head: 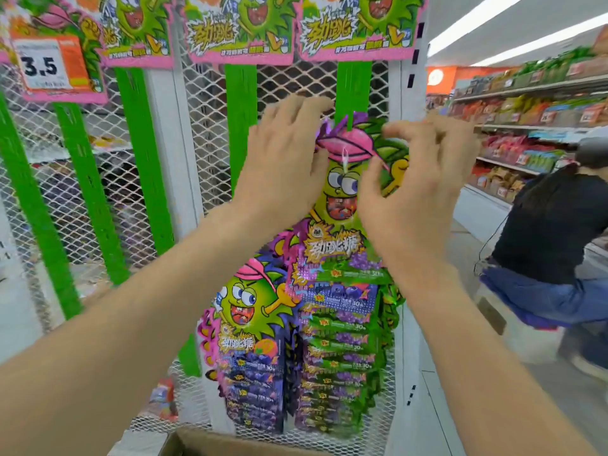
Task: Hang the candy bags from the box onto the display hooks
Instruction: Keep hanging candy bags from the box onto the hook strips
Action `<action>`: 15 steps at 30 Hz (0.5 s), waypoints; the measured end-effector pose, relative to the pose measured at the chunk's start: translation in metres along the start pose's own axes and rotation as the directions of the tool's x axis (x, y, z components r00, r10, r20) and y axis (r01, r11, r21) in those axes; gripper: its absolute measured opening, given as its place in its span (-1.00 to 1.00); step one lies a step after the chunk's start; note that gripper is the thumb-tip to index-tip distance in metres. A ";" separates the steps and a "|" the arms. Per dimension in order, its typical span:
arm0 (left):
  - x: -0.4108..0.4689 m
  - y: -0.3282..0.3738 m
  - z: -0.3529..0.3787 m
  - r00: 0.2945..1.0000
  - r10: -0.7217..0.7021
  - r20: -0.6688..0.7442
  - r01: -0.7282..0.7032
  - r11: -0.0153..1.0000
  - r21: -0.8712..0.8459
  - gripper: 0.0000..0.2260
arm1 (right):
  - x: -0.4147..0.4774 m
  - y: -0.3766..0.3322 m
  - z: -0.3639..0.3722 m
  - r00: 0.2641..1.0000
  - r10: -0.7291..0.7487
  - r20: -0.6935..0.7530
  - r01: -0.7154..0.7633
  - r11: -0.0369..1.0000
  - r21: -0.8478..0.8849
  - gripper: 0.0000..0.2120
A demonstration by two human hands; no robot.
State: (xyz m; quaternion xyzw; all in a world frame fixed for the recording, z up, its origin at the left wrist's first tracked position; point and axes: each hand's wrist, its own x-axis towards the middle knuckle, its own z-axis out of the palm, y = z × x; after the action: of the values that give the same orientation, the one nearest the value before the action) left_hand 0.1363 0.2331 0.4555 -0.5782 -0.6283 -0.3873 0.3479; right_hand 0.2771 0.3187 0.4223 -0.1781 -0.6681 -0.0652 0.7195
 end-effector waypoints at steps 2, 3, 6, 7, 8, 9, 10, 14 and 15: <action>-0.035 0.000 -0.002 0.996 0.089 -0.017 -0.089 0.996 0.032 -0.66 | -0.034 -0.014 -0.008 0.987 -0.070 0.142 0.044 0.983 0.176 -0.86; -0.056 -0.005 -0.003 0.991 0.133 0.019 -0.133 0.991 0.013 -0.73 | -0.055 -0.022 -0.012 0.964 -0.074 0.254 0.007 0.966 0.258 -0.88; -0.131 -0.027 -0.003 0.937 0.139 0.320 -0.123 0.990 -0.071 -0.84 | -0.112 -0.040 -0.018 0.741 -0.028 0.670 -0.222 0.932 0.285 -0.89; -0.162 -0.037 -0.001 0.891 0.095 0.443 -0.061 0.994 -0.091 -0.87 | -0.135 -0.043 -0.019 0.590 -0.015 0.807 -0.294 0.927 0.232 -0.87; -0.185 -0.044 0.000 0.836 0.050 0.546 0.000 0.996 -0.093 -0.90 | -0.150 -0.043 -0.018 0.422 -0.022 0.906 -0.334 0.926 0.178 -0.85; -0.211 -0.051 0.002 0.752 -0.010 0.659 0.062 0.997 -0.056 -0.91 | -0.172 -0.044 -0.016 0.247 -0.051 0.968 -0.341 0.930 0.136 -0.85; -0.243 -0.061 0.007 0.633 -0.066 0.771 0.110 0.994 -0.005 -0.88 | -0.196 -0.047 -0.014 0.096 -0.084 0.992 -0.317 0.942 0.111 -0.84; -0.355 -0.092 0.034 0.223 -0.187 0.957 0.246 0.960 0.131 -0.89 | -0.290 -0.058 -0.010 -0.374 -0.114 0.920 -0.136 0.988 0.067 -0.85; -0.378 -0.096 0.042 0.166 -0.209 0.964 0.295 0.943 0.154 -0.87 | -0.310 -0.060 -0.009 -0.452 -0.114 0.885 -0.078 0.993 0.088 -0.88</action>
State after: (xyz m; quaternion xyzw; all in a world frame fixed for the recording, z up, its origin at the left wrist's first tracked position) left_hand 0.0750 0.0943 0.0941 -0.5909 -0.7787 -0.0138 -0.2105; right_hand 0.2353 0.2146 0.1268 -0.0963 -0.9673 0.1433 -0.1858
